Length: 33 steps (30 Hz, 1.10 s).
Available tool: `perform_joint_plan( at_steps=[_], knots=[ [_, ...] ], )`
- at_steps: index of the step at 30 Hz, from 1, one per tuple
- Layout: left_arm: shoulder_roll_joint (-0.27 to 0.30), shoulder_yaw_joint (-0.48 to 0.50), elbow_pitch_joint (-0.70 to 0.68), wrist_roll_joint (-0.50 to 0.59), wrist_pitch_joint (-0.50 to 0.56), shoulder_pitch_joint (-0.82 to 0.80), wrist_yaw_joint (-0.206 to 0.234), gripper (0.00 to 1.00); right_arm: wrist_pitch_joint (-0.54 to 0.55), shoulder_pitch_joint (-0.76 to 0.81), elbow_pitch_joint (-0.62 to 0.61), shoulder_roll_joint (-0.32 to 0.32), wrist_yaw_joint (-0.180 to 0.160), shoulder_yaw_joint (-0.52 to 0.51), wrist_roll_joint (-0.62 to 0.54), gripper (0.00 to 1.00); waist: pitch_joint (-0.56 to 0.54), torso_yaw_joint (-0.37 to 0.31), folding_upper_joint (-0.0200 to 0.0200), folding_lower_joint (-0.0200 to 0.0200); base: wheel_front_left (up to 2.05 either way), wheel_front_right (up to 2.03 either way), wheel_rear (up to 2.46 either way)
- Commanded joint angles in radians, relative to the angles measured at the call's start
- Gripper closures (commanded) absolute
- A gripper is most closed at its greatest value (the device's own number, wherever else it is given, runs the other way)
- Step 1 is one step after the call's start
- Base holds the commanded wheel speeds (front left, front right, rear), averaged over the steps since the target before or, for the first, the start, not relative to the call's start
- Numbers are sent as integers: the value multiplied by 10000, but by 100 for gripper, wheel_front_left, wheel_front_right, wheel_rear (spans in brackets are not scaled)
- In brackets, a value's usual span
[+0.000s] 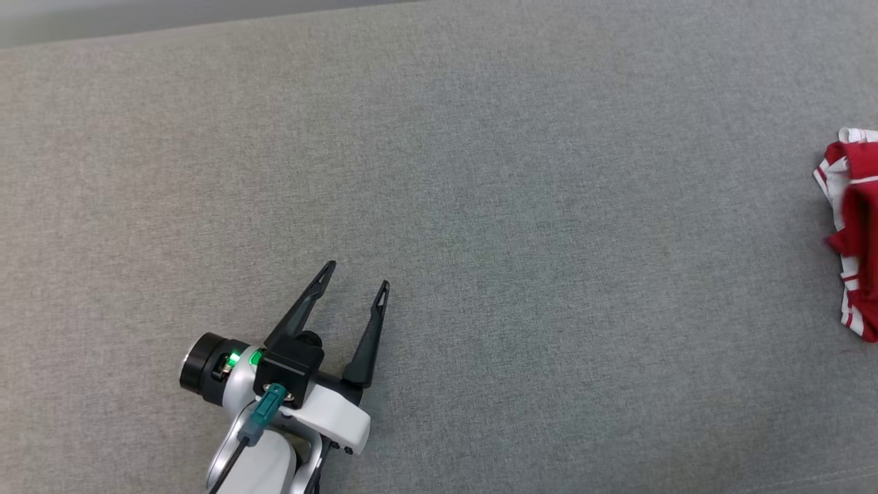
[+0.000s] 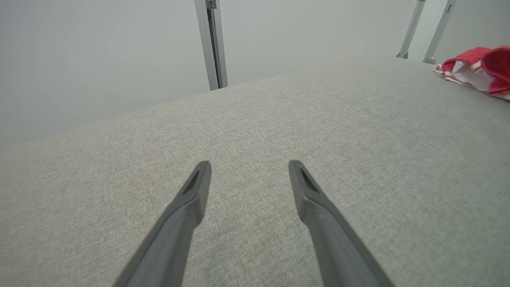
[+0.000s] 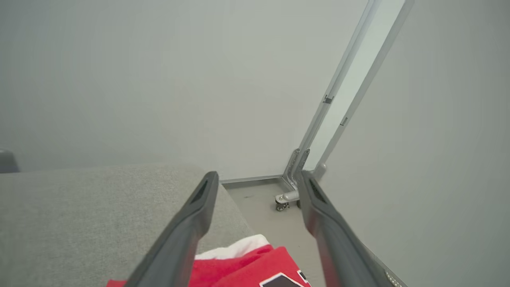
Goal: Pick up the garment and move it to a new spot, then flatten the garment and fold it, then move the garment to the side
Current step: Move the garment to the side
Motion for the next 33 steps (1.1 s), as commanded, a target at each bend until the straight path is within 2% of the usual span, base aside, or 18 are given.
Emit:
perform_joint_plan(
  at_steps=[1,3,8,15,23,33],
  knots=[
    [44,75,-63,-58,-43,31,75,0,11,-44,-170,102,-3,240,181,0,-96,50,0,0,0,0,0],
    [31,167,-94,-156,-43,143,157,0,10,410,-874,580,-3,1311,1023,0,-363,113,0,0,0,0,0],
    [0,333,-55,-313,-43,329,297,0,8,1700,-2259,1573,-3,2860,2222,0,-960,315,0,0,0,0,0],
    [-17,593,38,-475,-43,611,458,0,9,3611,-3412,2390,-3,4137,3189,0,-1579,692,0,0,0,0,0],
    [-32,961,107,-643,-43,1137,591,0,7,5643,-4168,2735,-3,4930,3737,0,-2310,1250,0,0,0,0,0],
    [-39,1547,304,-835,-43,1954,789,0,7,6843,-4329,2723,-3,5857,4680,0,-3227,1544,0,0,0,0,0]
  ],
)
